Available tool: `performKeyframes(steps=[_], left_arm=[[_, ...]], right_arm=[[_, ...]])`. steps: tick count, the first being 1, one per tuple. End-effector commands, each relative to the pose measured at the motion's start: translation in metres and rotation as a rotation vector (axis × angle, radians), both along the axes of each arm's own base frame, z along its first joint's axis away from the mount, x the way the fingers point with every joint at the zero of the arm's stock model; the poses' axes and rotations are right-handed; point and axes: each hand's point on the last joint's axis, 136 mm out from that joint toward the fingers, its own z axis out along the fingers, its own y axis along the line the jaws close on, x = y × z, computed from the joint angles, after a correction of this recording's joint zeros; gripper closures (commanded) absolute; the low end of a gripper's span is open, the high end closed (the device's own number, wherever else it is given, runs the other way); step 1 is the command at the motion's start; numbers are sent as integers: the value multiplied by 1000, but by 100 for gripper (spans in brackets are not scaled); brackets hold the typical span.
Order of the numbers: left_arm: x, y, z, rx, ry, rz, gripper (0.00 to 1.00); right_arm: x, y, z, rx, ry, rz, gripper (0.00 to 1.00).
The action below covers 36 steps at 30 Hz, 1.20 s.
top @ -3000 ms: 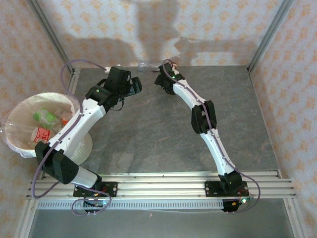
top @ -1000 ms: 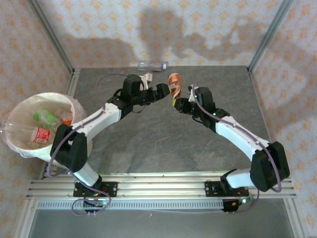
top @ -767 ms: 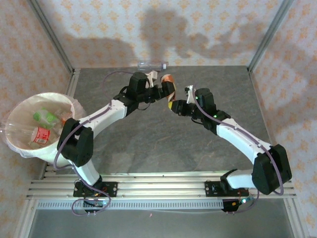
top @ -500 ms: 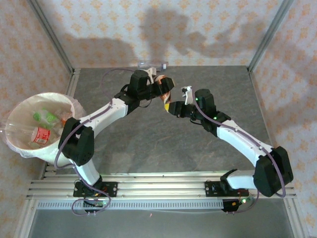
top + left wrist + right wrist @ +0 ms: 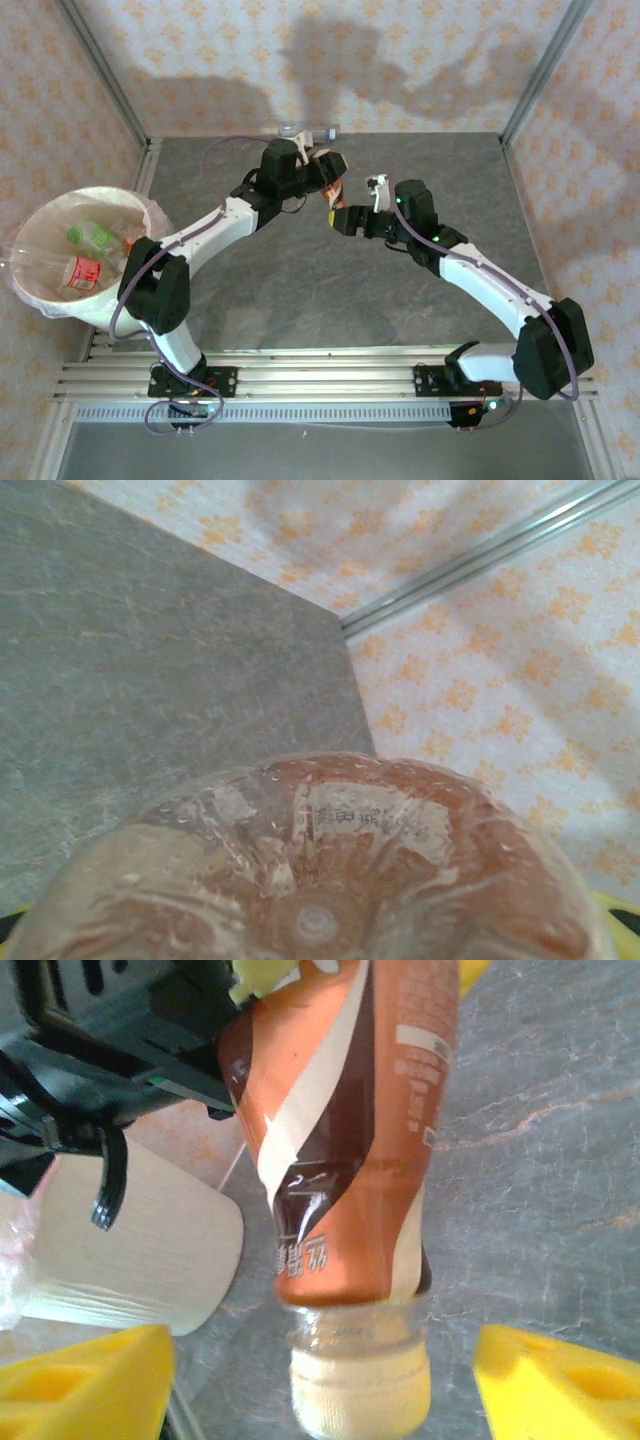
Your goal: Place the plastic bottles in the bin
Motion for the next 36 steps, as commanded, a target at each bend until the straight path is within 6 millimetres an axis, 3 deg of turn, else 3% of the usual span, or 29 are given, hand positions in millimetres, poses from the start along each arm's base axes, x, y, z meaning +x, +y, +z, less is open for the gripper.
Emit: performKeyframes(steps=[1, 2, 5, 8, 12, 14, 21, 26, 29, 36], left_arm=[[-7, 30, 39, 76, -79, 93, 47], [-12, 38, 47, 119, -90, 113, 47], [-28, 67, 71, 256, -116, 167, 48], [-49, 114, 99, 405, -135, 308, 51], [-86, 186, 141, 643, -179, 508, 50], [-102, 216, 161, 733, -206, 593, 50], [-153, 317, 204, 993, -151, 896, 50], [-199, 393, 228, 1194, -45, 1213, 50], [-214, 425, 228, 1176, 16, 1298, 50], [-227, 456, 220, 1147, 102, 1416, 50]], right_arm=[[-2, -10, 51, 19, -160, -39, 7], [-7, -15, 69, 37, -218, -49, 0], [-22, -30, 113, 76, -403, -75, 1], [-22, -56, 134, 55, -523, -207, 1], [-8, -92, 131, -8, -553, -424, 1], [-2, -100, 125, -20, -543, -485, 1], [23, -114, 106, -33, -461, -631, 1], [38, -114, 97, -77, -415, -669, 1], [46, -107, 94, -93, -399, -650, 1], [57, -91, 98, -79, -374, -607, 0]])
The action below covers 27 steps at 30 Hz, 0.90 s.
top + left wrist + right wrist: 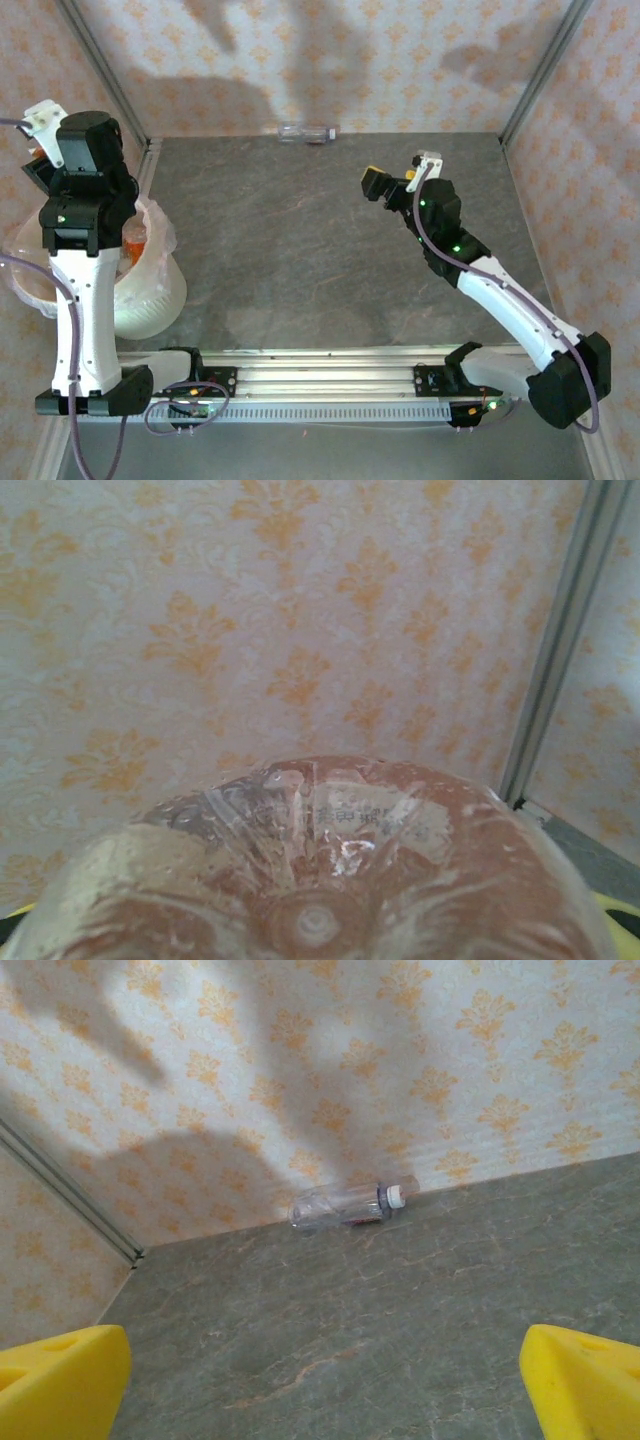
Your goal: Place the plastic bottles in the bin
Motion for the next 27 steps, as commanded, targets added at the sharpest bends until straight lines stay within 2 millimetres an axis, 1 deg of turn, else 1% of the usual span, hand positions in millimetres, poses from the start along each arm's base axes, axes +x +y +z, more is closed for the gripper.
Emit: performKeyframes(steps=[1, 3, 6, 7, 8, 9, 14, 16, 18, 19, 21, 22, 25, 26, 27], left_arm=[[-19, 17, -3, 7, 22, 107, 50], [-22, 26, -13, -19, 14, 137, 50], [-20, 35, -34, -87, -7, 139, 50], [-20, 37, -41, -107, -12, 146, 50], [-19, 38, -47, -122, -18, 150, 50], [-18, 39, -55, -140, -25, 152, 50], [-11, 45, -89, -221, -66, 177, 49], [-3, 46, -104, -253, -91, 164, 47], [-1, 48, -113, -262, -90, 186, 45], [-3, 50, -117, -261, -83, 208, 43], [-9, 57, -123, -253, -70, 266, 34], [-10, 59, -127, -265, -96, 295, 34], [-4, 62, -137, -288, -122, 303, 29], [-2, 61, -137, -298, -118, 297, 26], [0, 61, -136, -311, -114, 295, 21]], right_arm=[[3, 6, 19, 30, -13, 18, 0], [4, 9, 22, 15, -6, 30, 0], [7, 12, 24, -4, 10, 37, 0], [7, 12, 28, 0, 7, 36, 0], [7, 12, 31, 9, 6, 37, 0], [11, 15, 26, 15, 24, 37, 0], [16, 23, 28, 86, 52, 51, 0], [18, 26, 27, 108, 69, 57, 0], [18, 28, 29, 115, 78, 65, 1], [17, 28, 30, 115, 82, 66, 1], [17, 25, 30, 111, 91, 49, 1], [18, 21, 28, 111, 99, 26, 1], [17, 17, 27, 103, 103, 8, 1], [17, 17, 27, 105, 105, 8, 1], [16, 17, 26, 108, 109, 7, 1]])
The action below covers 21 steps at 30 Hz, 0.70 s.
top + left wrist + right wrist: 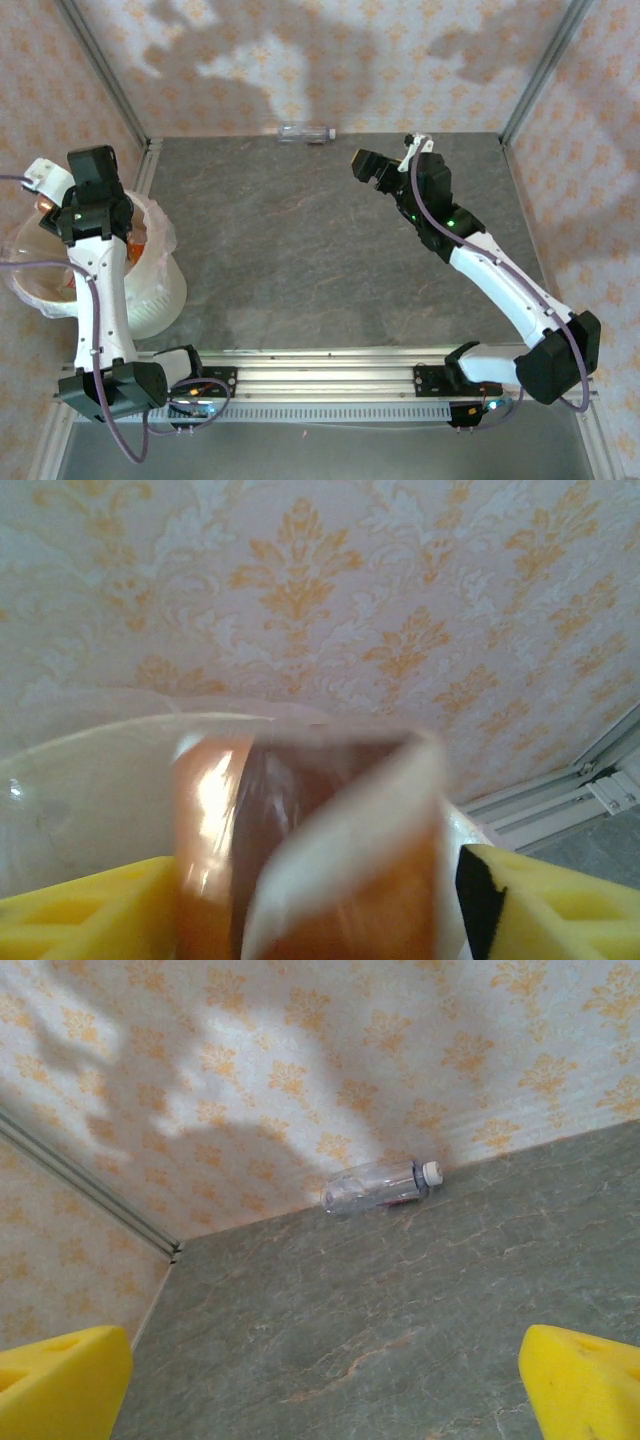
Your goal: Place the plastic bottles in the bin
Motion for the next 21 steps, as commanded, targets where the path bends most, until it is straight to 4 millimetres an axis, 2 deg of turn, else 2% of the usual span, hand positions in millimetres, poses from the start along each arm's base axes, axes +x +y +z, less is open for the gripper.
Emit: performKeyframes(steps=[1, 4, 7, 9, 12, 14, 17, 21], left_arm=[[2, 3, 5, -25, -45, 47, 16], [1, 0, 19, -37, -57, 25, 6], [4, -8, 30, -51, -103, -38, 2], [9, -16, 37, -74, -146, -97, 0], [27, -31, 50, -114, -216, -229, 0], [30, -32, 53, -120, -217, -239, 0], [23, -20, 39, -110, -160, -147, 0], [23, -12, -7, -188, -95, -98, 0]], right_arm=[[-4, -5, 13, 27, -5, -25, 1], [-5, -6, 11, 35, -3, -29, 1], [-5, -6, 8, 29, -1, -30, 1], [-4, -6, 7, 29, -1, -28, 1], [-3, -3, 5, 30, 4, -16, 1], [-3, -1, 4, 29, 8, -10, 1], [-5, -1, 1, 22, 14, -3, 1], [-10, -6, -5, 5, 16, -12, 1]])
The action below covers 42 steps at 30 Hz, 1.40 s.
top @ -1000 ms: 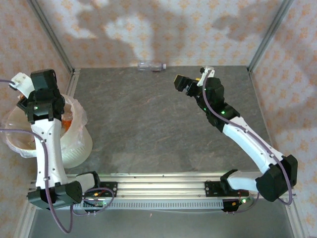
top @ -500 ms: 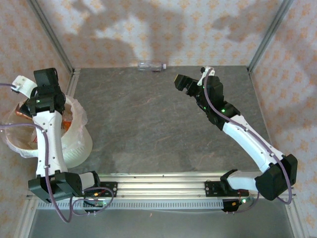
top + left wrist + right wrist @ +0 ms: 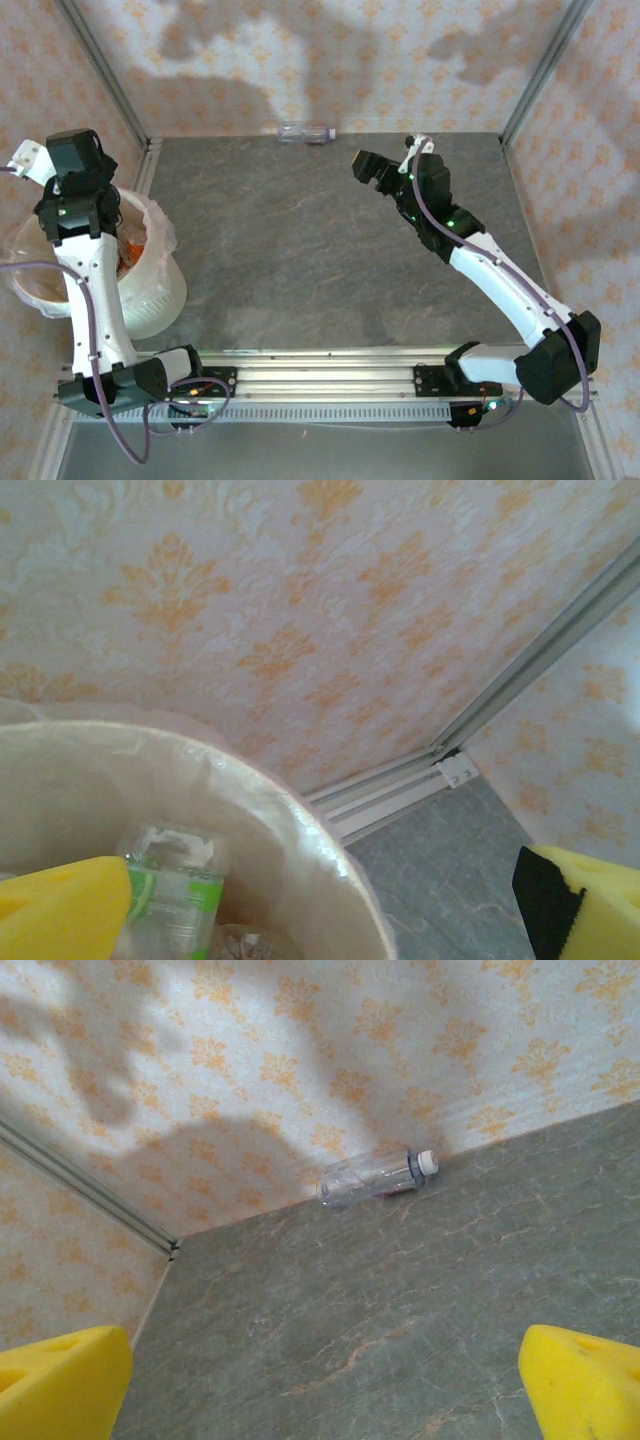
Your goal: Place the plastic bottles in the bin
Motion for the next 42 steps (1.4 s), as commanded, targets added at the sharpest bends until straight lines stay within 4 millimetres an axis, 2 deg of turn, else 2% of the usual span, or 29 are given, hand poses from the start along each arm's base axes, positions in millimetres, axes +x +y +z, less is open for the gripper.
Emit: performKeyframes(steps=[1, 4, 6, 7, 12, 15, 21, 23, 26, 28, 30, 36, 39, 42], left_arm=[[1, 4, -51, -85, 102, 25, 0], [6, -2, -74, -146, 142, 0, 0], [8, -6, -77, -170, 135, -20, 0], [10, -8, -74, -177, 116, -35, 0], [17, -21, -49, -197, 30, -107, 0], [16, -33, -45, -214, -6, -139, 0], [-18, -35, -62, -196, 10, -72, 0], [-20, -39, -74, -216, 20, -85, 0], [-21, -45, -104, -278, 90, -94, 0], [-21, -46, -113, -289, 101, -96, 0], [-18, -46, -106, -279, 81, -107, 0], [-3, -49, -66, -256, 19, -175, 0], [5, -58, -41, -255, -41, -239, 0], [14, -76, -13, -255, -122, -332, 0]], right_arm=[[-9, -7, 1, -10, -11, -9, 1], [-12, -11, -3, -32, -14, -20, 1], [-11, -13, -7, -51, -12, -25, 1], [-17, -16, 2, -47, -37, -26, 1], [-18, -20, 0, -82, -47, -33, 1], [-18, -22, -2, -97, -51, -39, 1], [-20, -25, -9, -127, -51, -41, 1], [-19, -24, -13, -139, -49, -38, 1], [-18, -24, -13, -146, -52, -33, 1], [-18, -22, -12, -144, -55, -29, 1], [-18, -22, -11, -140, -58, -27, 1], [-18, -23, -12, -137, -53, -33, 1], [-19, -24, -13, -139, -50, -36, 1], [-18, -24, -13, -140, -50, -42, 1]])
